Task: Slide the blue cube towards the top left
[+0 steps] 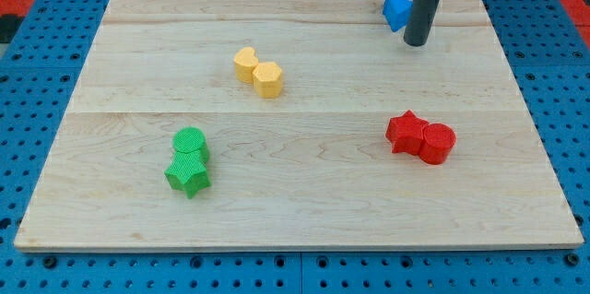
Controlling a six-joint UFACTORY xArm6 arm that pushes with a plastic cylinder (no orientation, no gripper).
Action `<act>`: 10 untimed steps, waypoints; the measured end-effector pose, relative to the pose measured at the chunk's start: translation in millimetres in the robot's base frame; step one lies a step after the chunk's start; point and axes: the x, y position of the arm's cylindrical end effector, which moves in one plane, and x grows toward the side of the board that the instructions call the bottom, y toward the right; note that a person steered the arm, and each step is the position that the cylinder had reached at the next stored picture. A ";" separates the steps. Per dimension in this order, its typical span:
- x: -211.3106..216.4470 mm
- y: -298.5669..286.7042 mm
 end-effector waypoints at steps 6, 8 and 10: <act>-118.9 50.4; -122.1 42.6; -109.7 -16.2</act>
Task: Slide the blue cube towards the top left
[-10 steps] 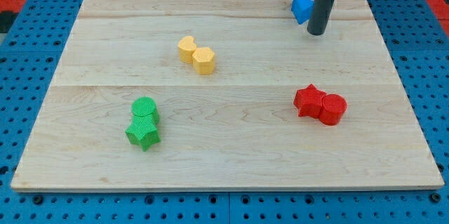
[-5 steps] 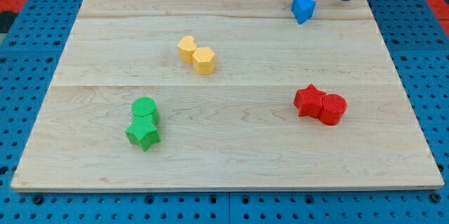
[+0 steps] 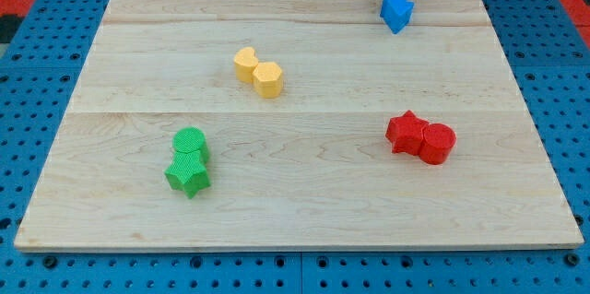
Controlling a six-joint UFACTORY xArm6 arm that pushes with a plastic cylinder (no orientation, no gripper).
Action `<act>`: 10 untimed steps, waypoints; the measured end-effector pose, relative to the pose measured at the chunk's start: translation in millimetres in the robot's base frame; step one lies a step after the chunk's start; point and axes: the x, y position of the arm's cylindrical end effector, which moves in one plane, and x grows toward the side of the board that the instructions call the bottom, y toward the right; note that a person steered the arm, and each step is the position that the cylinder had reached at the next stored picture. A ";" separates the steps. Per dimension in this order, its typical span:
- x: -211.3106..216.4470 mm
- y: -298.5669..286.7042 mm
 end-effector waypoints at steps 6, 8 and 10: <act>35.2 30.8; 35.2 1.3; 35.2 -45.2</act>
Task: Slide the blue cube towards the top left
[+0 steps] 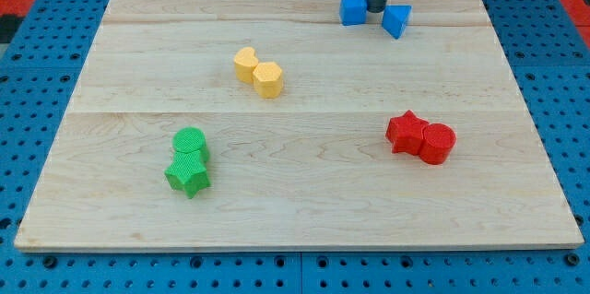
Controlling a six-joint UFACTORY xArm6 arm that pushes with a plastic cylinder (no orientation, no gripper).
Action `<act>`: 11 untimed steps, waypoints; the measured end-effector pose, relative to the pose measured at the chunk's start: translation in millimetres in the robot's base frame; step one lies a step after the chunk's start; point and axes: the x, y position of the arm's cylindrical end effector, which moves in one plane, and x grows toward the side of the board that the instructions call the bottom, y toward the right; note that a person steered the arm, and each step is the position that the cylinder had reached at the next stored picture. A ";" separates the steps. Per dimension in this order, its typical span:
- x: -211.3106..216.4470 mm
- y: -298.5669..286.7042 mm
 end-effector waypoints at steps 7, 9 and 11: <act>33.1 -144.4; 45.4 -172.2; 16.6 -204.0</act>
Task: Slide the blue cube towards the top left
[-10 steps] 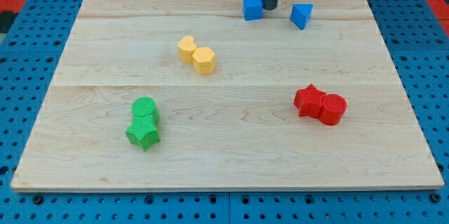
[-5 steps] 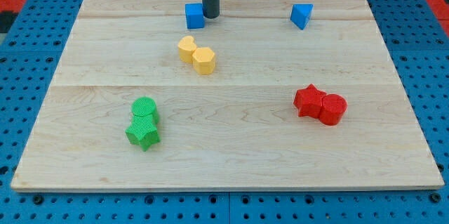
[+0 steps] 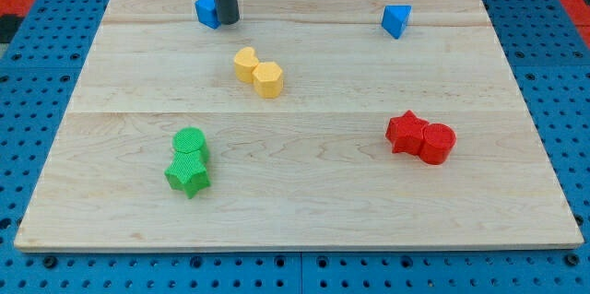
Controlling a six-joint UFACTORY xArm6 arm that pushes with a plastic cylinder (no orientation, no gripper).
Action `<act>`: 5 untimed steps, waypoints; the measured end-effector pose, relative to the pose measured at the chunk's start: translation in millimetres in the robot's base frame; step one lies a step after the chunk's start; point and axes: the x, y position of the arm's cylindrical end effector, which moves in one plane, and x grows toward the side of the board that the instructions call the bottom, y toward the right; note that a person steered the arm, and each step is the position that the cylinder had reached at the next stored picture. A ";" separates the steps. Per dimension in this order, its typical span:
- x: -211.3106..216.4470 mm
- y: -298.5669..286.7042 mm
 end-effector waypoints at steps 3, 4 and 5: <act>-21.4 -28.4; -17.3 75.0; -18.3 184.9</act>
